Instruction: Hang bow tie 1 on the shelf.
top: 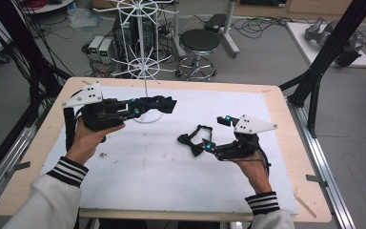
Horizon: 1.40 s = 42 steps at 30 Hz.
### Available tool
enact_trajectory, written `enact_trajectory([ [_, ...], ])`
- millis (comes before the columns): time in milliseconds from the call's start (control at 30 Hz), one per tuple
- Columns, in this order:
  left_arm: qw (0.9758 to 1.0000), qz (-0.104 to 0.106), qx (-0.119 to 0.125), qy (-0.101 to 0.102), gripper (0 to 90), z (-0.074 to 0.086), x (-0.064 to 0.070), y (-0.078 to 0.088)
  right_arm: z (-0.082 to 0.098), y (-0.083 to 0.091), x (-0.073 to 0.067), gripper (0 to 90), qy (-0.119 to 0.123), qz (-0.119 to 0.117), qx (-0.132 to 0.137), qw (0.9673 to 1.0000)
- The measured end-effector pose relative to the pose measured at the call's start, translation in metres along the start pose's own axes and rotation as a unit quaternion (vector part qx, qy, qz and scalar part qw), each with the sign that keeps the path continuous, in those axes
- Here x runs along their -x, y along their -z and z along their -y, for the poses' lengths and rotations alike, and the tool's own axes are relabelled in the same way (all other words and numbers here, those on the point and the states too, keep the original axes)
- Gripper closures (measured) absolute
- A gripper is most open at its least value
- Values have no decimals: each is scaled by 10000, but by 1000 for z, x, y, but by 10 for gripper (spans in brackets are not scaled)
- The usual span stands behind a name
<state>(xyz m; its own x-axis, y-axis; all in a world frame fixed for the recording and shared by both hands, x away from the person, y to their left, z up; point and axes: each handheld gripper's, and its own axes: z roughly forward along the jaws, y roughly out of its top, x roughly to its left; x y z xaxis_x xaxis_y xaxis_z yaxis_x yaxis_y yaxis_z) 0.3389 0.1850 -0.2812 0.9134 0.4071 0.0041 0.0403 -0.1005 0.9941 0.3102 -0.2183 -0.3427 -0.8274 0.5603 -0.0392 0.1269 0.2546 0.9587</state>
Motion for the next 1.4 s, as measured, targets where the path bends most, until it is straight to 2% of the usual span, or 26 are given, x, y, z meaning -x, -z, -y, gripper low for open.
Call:
enact_trajectory([
  [433,9996,-208,70,-197,814,-15,-11,9,13,19,-2,105,-87,155,163,9997],
  [700,9991,-307,179,-235,814,-24,-14,16,24,30,-1,105,-235,261,201,9992],
  [967,9985,-405,235,-272,814,-28,-19,19,31,34,-1,105,-274,315,238,9988],
  [1267,9977,-536,326,-243,814,-25,-34,22,38,36,0,105,-354,341,254,9985],
  [1400,9975,-617,288,-205,814,-21,-41,21,38,35,1,105,-382,334,300,9983],
])
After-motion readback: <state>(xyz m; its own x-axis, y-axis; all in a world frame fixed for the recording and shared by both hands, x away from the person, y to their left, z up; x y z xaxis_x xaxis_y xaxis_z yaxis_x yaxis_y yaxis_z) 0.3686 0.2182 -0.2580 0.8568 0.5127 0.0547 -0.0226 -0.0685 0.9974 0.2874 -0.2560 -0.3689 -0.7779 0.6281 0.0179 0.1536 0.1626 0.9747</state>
